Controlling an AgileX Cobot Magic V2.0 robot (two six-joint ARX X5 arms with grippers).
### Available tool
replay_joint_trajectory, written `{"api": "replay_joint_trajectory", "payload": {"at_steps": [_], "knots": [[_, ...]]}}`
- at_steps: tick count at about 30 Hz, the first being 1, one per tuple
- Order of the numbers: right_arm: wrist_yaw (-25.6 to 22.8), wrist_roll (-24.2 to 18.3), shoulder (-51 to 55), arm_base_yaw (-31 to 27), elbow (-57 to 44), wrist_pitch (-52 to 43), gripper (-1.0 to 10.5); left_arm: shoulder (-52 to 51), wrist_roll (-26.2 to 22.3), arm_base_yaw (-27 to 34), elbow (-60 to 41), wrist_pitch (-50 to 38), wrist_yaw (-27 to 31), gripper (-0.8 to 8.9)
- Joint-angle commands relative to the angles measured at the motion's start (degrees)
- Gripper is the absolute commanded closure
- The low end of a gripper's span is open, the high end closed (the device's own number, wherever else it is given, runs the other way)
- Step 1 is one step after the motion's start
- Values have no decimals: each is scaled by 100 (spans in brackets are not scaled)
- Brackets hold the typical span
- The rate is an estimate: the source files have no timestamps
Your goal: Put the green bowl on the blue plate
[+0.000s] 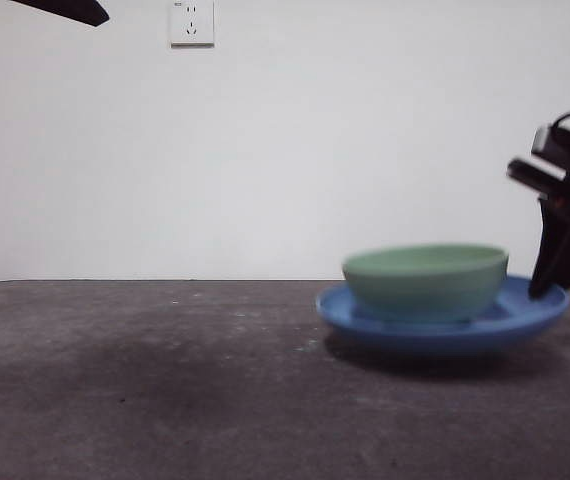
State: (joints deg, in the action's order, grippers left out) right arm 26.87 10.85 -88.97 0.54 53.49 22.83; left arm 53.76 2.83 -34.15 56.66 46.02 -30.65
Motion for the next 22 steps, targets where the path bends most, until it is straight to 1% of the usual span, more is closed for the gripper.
{"api": "replay_joint_trajectory", "payload": {"at_steps": [1, 5, 10, 12, 22], "knots": [[201, 251, 146, 9, 96, -94, 935, 48, -70, -37, 72, -57, -46, 565], [343, 402, 332, 74, 140, -94, 935, 48, -70, -37, 72, -63, -46, 565], [326, 553, 376, 422, 260, -98, 935, 48, -70, -37, 72, -61, -46, 565], [282, 623, 369, 627, 295, -153, 935, 48, -70, -37, 72, -63, -46, 565], [-122, 1272, 192, 1648, 321, -758, 936, 48, -96, -37, 72, -68, -46, 565]]}}
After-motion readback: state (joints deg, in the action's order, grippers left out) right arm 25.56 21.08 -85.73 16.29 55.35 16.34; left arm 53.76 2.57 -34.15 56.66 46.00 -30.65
